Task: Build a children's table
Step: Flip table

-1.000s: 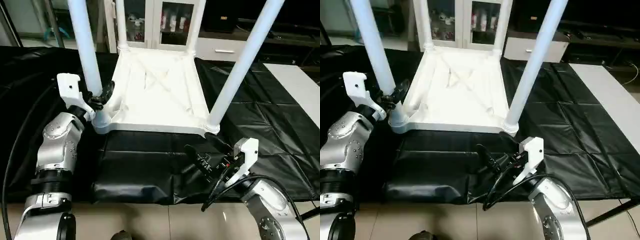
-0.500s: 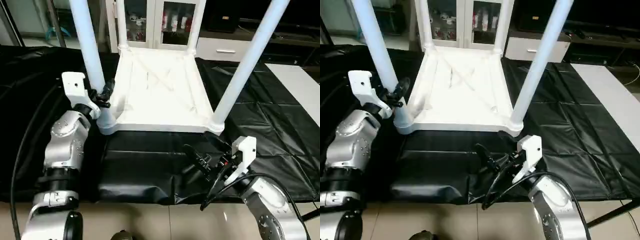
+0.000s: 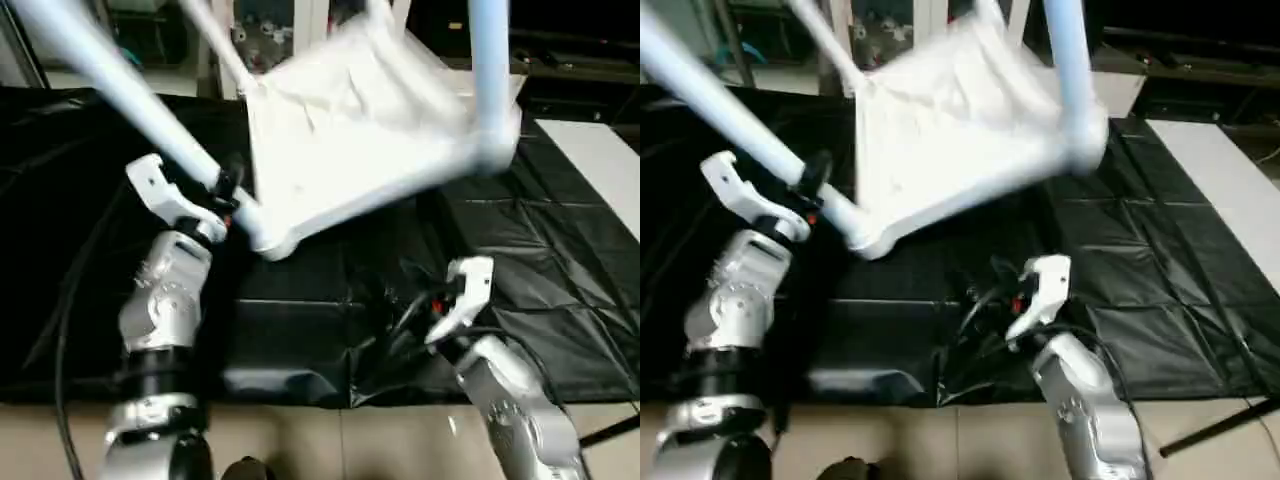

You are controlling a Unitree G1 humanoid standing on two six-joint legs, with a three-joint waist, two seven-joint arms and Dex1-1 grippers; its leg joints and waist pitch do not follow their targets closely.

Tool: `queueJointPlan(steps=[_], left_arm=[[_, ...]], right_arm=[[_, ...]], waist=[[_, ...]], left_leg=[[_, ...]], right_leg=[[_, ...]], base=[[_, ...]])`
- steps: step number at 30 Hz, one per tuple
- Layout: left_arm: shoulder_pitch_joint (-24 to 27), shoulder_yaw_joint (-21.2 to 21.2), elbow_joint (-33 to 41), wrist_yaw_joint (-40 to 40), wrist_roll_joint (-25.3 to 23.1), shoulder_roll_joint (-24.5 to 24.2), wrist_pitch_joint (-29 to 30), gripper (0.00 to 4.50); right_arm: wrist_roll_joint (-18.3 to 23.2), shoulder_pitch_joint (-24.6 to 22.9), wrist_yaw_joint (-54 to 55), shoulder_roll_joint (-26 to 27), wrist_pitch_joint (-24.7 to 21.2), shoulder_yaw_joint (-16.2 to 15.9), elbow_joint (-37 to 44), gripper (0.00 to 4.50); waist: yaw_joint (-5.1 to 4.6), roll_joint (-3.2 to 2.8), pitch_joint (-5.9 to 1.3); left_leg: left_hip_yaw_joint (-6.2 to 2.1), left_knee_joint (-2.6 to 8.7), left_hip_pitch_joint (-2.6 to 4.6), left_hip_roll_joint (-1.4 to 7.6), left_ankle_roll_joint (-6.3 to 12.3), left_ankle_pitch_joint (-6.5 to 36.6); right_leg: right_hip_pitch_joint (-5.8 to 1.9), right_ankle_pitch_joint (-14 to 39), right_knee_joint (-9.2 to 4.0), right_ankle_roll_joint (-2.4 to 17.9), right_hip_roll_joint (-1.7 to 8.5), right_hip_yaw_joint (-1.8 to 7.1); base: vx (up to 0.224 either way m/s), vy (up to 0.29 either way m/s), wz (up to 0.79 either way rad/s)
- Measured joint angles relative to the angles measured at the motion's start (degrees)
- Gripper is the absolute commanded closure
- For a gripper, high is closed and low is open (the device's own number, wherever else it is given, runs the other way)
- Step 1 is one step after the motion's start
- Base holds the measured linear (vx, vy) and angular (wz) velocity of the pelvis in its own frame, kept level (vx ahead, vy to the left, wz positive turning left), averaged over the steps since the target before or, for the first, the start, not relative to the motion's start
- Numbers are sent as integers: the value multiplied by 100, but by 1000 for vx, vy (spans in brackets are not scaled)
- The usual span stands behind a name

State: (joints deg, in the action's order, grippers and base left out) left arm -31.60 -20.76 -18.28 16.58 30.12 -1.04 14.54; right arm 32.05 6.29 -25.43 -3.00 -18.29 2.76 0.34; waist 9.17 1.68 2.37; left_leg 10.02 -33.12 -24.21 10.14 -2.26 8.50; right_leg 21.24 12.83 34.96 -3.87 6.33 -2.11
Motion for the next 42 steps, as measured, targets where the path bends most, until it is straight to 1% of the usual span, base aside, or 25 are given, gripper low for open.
queueJointPlan(steps=[2,3,4,6,11,13,15,17,20,24,26,28,30,31,32,36,37,39,41,42], left_arm=[[83,-16,106,-3,-1,-13,40,245],[95,-11,123,-10,-5,-17,48,246],[140,11,190,-11,-9,-29,68,246],[189,20,281,-11,-13,-51,102,246],[217,48,452,6,-11,-51,274,246],[233,56,499,9,-10,-18,311,246],[272,72,554,20,10,-1,359,246],[300,86,604,38,53,12,414,246],[361,103,691,53,114,16,513,246],[474,165,877,64,149,21,672,246],[511,156,975,64,173,22,744,246],[521,150,1033,77,179,12,799,246],[529,154,1056,97,179,-16,837,246],[539,156,1063,129,179,-38,875,246],[549,159,1066,153,179,-50,890,246],[591,162,1094,203,219,-53,930,246],[591,162,1101,203,231,-53,943,246],[591,160,1109,203,232,-52,967,246],[601,160,1124,203,231,-53,984,246],[610,163,1130,203,231,-53,984,246]], right_arm=[[353,373,29,158,-39,267,-362,0],[441,586,56,183,-36,424,-557,0],[487,825,63,173,-27,563,-730,0],[550,1045,62,157,-8,675,-865,0],[559,2030,199,68,256,976,-1999,0],[597,2540,287,-7,314,1234,-2641,0],[664,2762,295,-51,355,1374,-2927,0],[686,2902,307,-94,354,1480,-3229,0],[692,3089,260,-152,371,1541,-3689,0],[620,3477,122,-266,551,1599,-4333,0],[559,3632,-40,-314,631,1613,-4572,0],[548,3673,-162,-349,711,1616,-4681,0],[544,3717,-258,-356,774,1641,-4834,0],[544,3742,-303,-358,790,1667,-4910,17],[544,3771,-321,-361,797,1693,-4961,17],[543,3871,-411,-392,940,1759,-5113,54],[544,3896,-462,-398,987,1789,-5150,71],[549,3909,-522,-403,1013,1821,-5196,71],[550,3909,-571,-402,1020,1826,-5230,102],[550,3909,-587,-402,1020,1826,-5236,102]], waist=[[-56,2,2],[-82,1,2],[-80,1,2],[-50,2,2],[-30,1,2],[-38,3,3],[-41,4,3],[-37,4,3],[-55,7,5],[-81,19,12],[-73,22,13],[-43,23,14],[-36,23,14],[-38,23,14],[-39,23,14],[-41,22,14],[-42,22,14],[-45,22,14],[-56,22,14],[-61,22,14]], left_leg=[[0,-2,1,0,-1,0],[1,-4,-2,0,-1,-1],[2,-4,-4,0,-2,-1],[2,-3,-4,1,-2,-2],[9,-9,-16,0,18,-16],[12,-16,-20,0,23,-20],[13,-19,-20,1,24,-21],[13,-25,-21,3,25,-22],[17,-38,-26,7,27,-22],[18,-45,-28,9,34,-27],[19,-45,-29,10,38,-30],[20,-48,-31,11,41,-32],[21,-52,-33,11,42,-32],[21,-55,-34,11,43,-32],[21,-56,-35,11,44,-33],[22,-74,-51,16,45,-36],[22,-80,-59,20,46,-39],[24,-82,-59,24,45,-43],[28,-83,-59,28,41,-46],[30,-83,-59,28,41,-47]], right_leg=[[1,-2,4,1,0,1],[7,-6,6,3,4,-1],[7,-6,6,3,5,-4],[6,-6,6,3,5,-8],[15,-9,11,1,9,-9],[19,-10,22,1,11,-9],[18,-10,25,1,12,-10],[18,-11,29,0,12,-11],[24,-12,39,0,11,-9],[26,-16,46,3,11,-9],[26,-16,48,3,11,-11],[25,-16,48,3,12,-13],[26,-17,50,4,12,-12],[27,-19,52,5,12,-11],[30,-19,55,5,12,-11],[53,-20,85,6,12,-8],[60,-19,95,6,12,-11],[61,-20,100,7,11,-13],[62,-25,101,14,11,-13],[62,-26,101,16,11,-13]], base=[[0,0,0],[0,0,0],[0,0,0],[0,0,0],[0,0,0],[0,0,0],[0,0,0],[0,0,0],[0,0,0],[0,0,0],[0,0,0],[0,0,0],[0,0,0],[0,0,0],[0,0,0],[0,0,0],[0,0,0],[0,0,0],[0,0,0],[0,0,0]])
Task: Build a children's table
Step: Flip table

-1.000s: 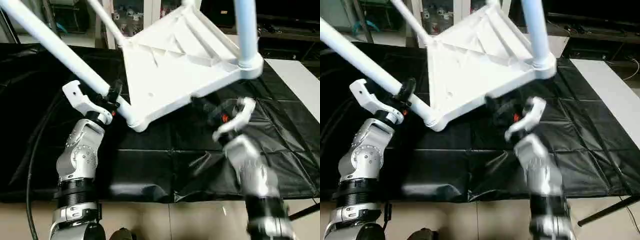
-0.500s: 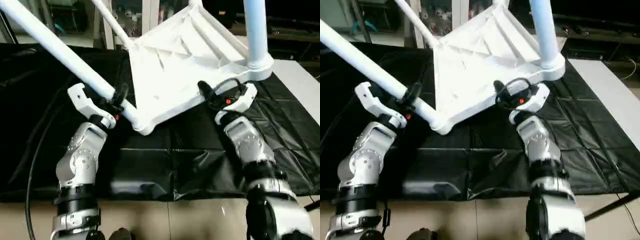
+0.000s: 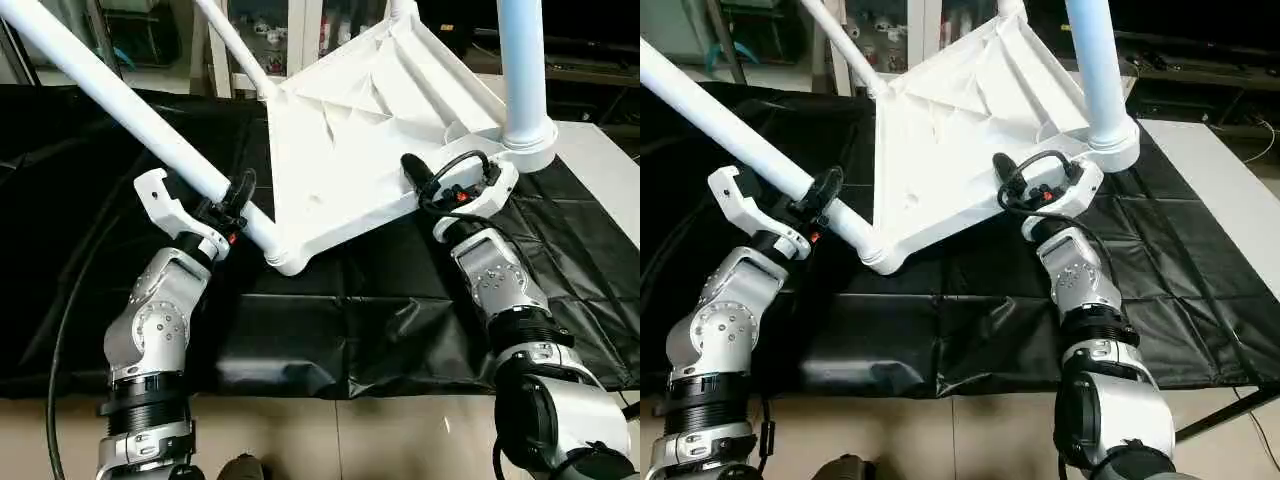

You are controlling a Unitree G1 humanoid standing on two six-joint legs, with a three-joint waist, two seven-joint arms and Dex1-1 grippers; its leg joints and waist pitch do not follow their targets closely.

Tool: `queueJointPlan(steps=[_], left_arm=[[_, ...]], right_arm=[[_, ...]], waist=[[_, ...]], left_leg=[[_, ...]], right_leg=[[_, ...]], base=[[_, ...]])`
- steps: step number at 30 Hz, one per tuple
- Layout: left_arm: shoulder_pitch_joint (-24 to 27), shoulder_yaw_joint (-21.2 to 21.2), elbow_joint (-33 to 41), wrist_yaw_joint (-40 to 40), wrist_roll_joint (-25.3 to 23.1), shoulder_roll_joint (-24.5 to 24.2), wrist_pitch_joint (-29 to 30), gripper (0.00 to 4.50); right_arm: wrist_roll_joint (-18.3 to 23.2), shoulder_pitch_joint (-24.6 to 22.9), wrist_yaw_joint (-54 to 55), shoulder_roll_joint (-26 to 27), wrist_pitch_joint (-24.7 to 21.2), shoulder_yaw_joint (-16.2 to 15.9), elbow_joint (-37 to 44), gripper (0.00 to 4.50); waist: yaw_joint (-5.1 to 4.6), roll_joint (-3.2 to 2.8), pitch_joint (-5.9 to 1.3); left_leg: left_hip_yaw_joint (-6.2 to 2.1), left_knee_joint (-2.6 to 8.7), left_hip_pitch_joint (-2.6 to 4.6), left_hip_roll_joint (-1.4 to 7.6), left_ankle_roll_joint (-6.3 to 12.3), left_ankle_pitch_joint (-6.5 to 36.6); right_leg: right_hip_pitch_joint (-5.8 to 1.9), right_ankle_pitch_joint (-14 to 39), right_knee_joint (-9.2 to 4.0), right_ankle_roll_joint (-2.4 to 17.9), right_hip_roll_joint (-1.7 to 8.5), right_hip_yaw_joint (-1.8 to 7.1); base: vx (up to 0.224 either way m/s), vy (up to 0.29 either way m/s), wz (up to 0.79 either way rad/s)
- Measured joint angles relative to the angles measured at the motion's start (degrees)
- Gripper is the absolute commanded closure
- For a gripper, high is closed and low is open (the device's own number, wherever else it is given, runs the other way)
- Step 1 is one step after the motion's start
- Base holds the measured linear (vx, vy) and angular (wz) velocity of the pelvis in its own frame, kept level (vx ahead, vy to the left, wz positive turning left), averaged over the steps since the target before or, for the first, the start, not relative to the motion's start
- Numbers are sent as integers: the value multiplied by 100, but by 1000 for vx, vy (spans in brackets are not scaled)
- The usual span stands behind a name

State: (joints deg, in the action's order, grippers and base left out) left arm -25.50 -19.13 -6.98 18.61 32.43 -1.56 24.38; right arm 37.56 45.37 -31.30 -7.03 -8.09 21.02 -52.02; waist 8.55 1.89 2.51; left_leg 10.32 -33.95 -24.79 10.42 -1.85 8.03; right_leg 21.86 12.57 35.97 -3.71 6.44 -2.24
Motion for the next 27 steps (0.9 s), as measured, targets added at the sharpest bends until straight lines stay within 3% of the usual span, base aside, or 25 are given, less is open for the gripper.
queueJointPlan(steps=[11,22,23,27], left_arm=[[94,228,49,7,-213,-15,-219,246],[141,391,55,-53,-540,-3,-618,246],[151,399,54,-74,-568,-1,-683,212],[168,373,72,-83,-538,-11,-866,177]], right_arm=[[-166,226,415,-73,-174,56,-385,192],[-116,366,725,-68,-413,189,-497,219],[-116,380,744,-66,-439,186,-494,222],[-136,389,872,-50,-441,156,-418,224]], waist=[[-42,-1,-1],[-44,0,0],[-46,0,0],[-43,0,0]], left_leg=[[6,-2,5,11,-5,-4],[25,-2,2,27,-6,-4],[33,-2,3,33,-6,-4],[56,-1,1,46,-6,-4]], right_leg=[[3,-5,5,6,-4,0],[14,-7,5,7,-6,-1],[16,-7,6,7,-7,-2],[28,-7,12,7,-8,-1]], base=[[0,0,0],[0,0,0],[0,0,0],[0,0,0]])
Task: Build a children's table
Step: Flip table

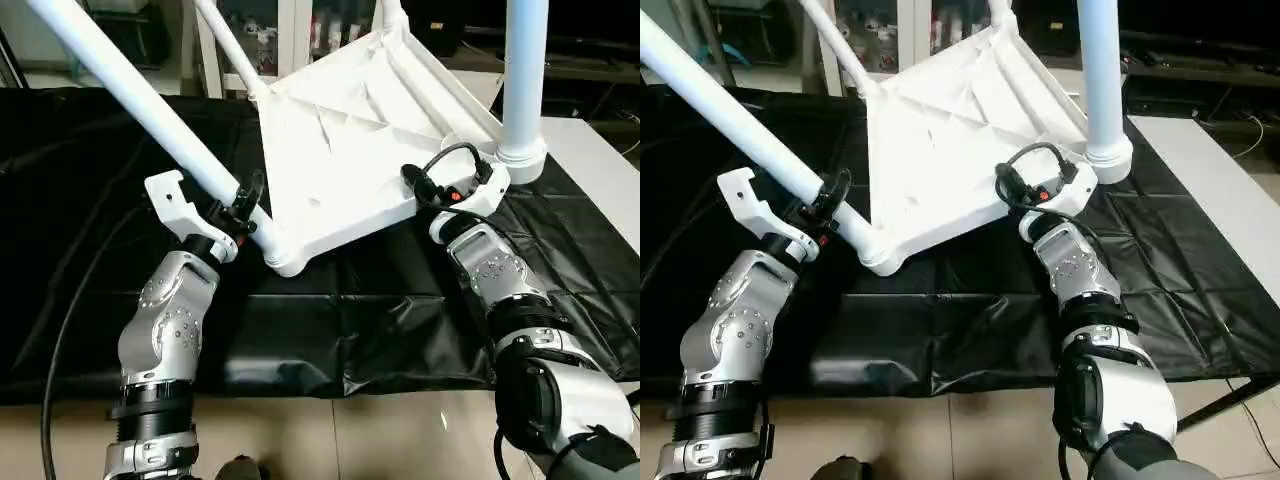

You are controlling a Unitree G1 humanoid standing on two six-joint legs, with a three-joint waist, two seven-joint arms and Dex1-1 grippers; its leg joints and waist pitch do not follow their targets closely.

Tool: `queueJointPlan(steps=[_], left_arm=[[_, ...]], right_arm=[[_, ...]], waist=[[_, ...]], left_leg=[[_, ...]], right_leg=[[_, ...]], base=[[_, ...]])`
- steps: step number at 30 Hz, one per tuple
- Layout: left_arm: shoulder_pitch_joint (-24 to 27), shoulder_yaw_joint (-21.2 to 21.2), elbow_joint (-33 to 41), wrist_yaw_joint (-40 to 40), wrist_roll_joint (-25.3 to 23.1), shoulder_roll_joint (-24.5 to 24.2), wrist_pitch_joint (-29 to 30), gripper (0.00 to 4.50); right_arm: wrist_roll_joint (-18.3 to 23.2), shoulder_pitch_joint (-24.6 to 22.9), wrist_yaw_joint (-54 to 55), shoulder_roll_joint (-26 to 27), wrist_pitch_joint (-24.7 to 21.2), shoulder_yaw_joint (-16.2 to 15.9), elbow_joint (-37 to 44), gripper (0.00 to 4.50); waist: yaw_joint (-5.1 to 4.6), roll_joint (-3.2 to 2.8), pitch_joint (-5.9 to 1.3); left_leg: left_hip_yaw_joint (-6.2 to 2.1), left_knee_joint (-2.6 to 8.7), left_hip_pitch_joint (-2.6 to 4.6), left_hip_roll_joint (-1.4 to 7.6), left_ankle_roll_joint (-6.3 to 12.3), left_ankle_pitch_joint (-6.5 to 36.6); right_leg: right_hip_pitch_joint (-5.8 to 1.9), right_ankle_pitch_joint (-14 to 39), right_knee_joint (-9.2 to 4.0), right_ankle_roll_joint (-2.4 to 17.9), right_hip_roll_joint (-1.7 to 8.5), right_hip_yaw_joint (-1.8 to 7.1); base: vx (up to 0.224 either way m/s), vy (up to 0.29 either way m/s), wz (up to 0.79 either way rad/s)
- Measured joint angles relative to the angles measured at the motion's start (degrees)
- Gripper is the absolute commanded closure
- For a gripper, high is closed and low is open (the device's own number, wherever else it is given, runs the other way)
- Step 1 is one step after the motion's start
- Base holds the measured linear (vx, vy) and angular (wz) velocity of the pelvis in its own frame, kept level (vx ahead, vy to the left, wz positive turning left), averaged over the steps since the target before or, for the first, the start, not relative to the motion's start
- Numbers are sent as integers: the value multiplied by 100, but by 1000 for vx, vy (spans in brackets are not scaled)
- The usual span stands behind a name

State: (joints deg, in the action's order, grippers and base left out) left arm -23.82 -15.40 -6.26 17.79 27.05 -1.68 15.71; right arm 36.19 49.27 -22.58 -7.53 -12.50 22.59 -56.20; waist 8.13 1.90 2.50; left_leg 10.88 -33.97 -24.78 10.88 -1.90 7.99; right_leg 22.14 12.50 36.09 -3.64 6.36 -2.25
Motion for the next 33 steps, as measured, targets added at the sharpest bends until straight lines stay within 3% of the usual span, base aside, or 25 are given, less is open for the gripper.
queueJointPlan(steps=[5,12,17,22,29,33], left_arm=[[-43,-277,174,-269,-23,-31,-667,134],[-80,-710,185,-670,-95,-240,-1179,131],[-142,-1330,94,-1036,-101,-565,-1668,131],[-137,-1757,-170,-1235,-175,-1014,-1870,131],[-46,-1658,-202,-1147,-188,-1015,-1890,131],[65,-1298,-157,-878,-225,-1056,-1823,131]], right_arm=[[-248,101,472,9,174,-191,339,225],[-872,209,1158,-63,691,-514,976,225],[-1374,26,1430,-387,933,-742,1579,235],[-1763,-282,1672,-522,900,-947,2282,242],[-1957,-688,1800,-520,636,-1133,3085,251],[-2080,-954,1939,-494,365,-1256,3668,254]], waist=[[31,0,0],[87,24,-7],[165,45,-11],[153,101,-5],[68,194,-20],[43,217,-22]], left_leg=[[45,0,5,16,-4,-3],[61,0,29,13,-8,-5],[60,0,29,13,-10,-6],[58,0,26,12,-17,-10],[55,0,31,14,-18,-10],[52,0,34,14,-18,-10]], right_leg=[[0,-4,6,-4,9,4],[-28,-10,-1,-22,22,8],[-30,-10,-4,-46,22,7],[-29,-24,-12,-70,18,14],[-25,-35,-16,-72,15,16],[-22,-35,-18,-73,14,15]], base=[[0,0,0],[0,0,0],[0,0,0],[0,0,0],[0,0,0],[0,0,0]])
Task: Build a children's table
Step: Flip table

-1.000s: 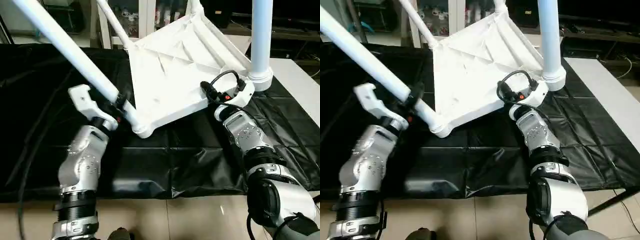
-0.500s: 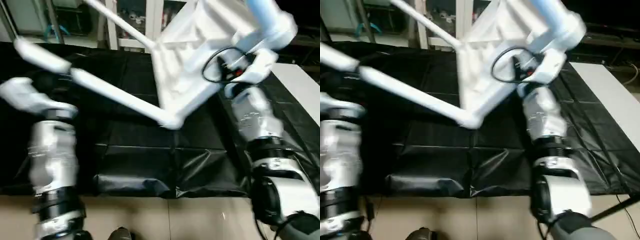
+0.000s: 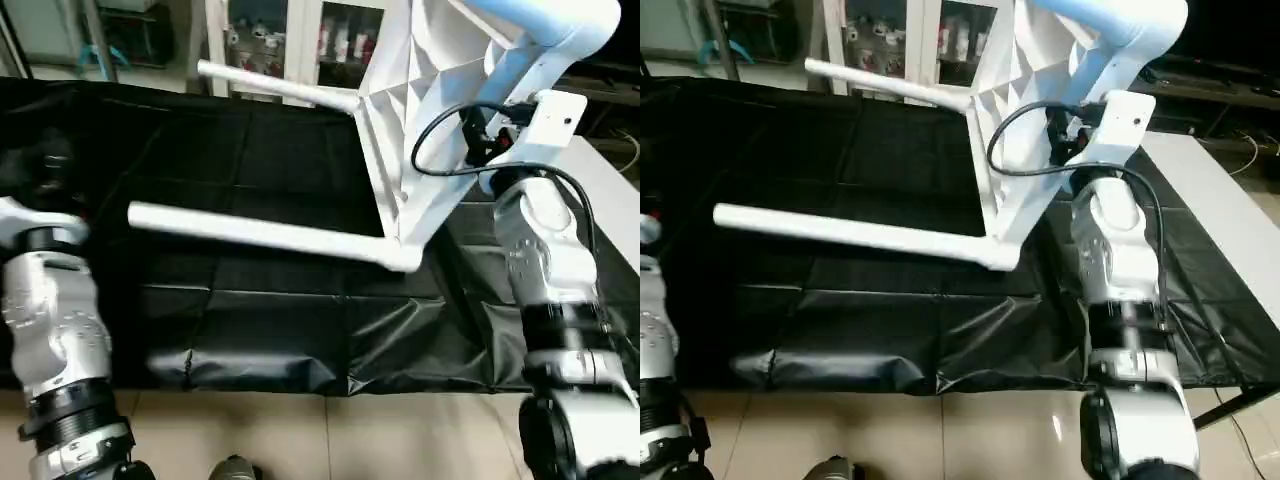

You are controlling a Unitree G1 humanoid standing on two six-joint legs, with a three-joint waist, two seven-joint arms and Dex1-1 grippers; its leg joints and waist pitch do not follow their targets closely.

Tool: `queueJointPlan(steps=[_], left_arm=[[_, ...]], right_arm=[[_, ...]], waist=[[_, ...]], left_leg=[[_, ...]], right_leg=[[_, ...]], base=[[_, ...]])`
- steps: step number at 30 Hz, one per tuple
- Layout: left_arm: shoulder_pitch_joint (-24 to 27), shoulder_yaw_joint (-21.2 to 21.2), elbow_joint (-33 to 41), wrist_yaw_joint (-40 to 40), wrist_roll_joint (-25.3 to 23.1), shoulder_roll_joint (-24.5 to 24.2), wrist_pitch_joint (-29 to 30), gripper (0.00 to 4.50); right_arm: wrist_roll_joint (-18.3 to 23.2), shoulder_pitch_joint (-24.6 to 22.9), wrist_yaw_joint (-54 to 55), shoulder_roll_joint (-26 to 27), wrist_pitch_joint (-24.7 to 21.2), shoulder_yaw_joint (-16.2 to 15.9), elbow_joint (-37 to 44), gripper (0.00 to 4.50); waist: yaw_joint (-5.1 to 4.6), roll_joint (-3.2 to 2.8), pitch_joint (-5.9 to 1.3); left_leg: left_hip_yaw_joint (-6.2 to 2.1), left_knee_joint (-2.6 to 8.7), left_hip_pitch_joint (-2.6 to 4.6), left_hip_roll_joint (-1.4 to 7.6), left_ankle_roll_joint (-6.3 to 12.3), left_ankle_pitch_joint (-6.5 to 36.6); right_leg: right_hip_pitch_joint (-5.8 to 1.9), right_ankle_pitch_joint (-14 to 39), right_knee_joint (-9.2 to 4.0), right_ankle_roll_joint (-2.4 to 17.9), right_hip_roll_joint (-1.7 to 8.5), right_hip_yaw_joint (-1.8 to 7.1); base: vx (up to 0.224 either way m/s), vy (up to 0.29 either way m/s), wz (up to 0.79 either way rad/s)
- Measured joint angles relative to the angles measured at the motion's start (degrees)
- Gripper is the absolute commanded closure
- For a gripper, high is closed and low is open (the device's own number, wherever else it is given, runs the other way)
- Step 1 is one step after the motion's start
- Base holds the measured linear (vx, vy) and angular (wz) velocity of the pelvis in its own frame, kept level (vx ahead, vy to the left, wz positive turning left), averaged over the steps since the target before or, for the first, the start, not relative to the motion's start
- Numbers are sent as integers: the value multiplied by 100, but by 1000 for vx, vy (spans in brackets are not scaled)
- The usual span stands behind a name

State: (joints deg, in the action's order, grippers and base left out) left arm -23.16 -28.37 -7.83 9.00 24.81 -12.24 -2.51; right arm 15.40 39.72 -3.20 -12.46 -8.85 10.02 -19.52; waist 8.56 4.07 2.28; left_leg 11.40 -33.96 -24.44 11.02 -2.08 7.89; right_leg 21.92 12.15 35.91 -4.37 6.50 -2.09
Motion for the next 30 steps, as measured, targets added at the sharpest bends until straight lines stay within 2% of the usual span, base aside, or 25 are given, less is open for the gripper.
queueJointPlan(steps=[8,13,19,21,24,25,26,28,29,30], left_arm=[[341,1480,557,1094,-395,-369,817,131],[506,2318,1192,1738,-415,-733,1453,131],[549,2715,1554,2027,-535,-958,1796,131],[548,2764,1654,2053,-558,-963,1875,131],[526,2887,1821,2013,-641,-994,2031,131],[504,2925,1905,2005,-649,-1014,2138,102],[491,2963,1973,2006,-661,-1044,2209,102],[454,3094,2097,2018,-754,-1142,2277,91],[437,3142,2158,2023,-812,-1169,2275,69],[430,3152,2177,2029,-827,-1158,2272,69]], right_arm=[[-252,-536,157,-22,-721,-378,1272,255],[-332,-758,209,-46,-1102,-443,1818,257],[-378,-1067,257,-130,-1549,-506,2475,257],[-373,-1166,222,-132,-1598,-516,2631,201],[-374,-1332,125,-139,-1636,-558,2713,185],[-375,-1495,53,-146,-1733,-625,2706,178],[-376,-1610,-7,-154,-1790,-682,2684,178],[-371,-1776,-132,-215,-1826,-759,2709,147],[-371,-1847,-232,-302,-1868,-791,2736,142],[-360,-1902,-288,-325,-1895,-792,2744,142]], waist=[[-38,11,-5],[-40,12,-7],[-35,31,-15],[-46,38,-20],[-58,65,-37],[-60,67,-35],[-65,53,-26],[-69,31,-13],[-71,28,-11],[-74,26,-10]], left_leg=[[-2,5,15,0,-1,1],[-1,15,31,-1,-1,1],[1,18,37,-3,-2,1],[3,18,38,-4,-2,1],[1,22,43,-4,-2,2],[-1,21,42,-3,-2,2],[1,21,42,-5,-2,2],[4,22,41,-13,-2,2],[4,23,41,-14,-2,2],[3,23,41,-12,-2,2]], right_leg=[[3,6,-14,-10,-3,3],[2,17,-10,-28,-8,12],[0,20,-11,-32,-8,20],[1,20,-12,-32,-8,25],[2,20,-12,-32,-12,28],[3,20,-13,-32,-14,29],[6,20,-14,-32,-14,34],[15,19,-14,-32,-14,52],[16,18,-13,-33,-15,55],[18,18,-13,-32,-18,56]], base=[[0,0,0],[0,0,0],[0,0,0],[0,0,0],[0,0,0],[0,0,0],[0,0,0],[0,0,0],[0,0,0],[0,0,0]])
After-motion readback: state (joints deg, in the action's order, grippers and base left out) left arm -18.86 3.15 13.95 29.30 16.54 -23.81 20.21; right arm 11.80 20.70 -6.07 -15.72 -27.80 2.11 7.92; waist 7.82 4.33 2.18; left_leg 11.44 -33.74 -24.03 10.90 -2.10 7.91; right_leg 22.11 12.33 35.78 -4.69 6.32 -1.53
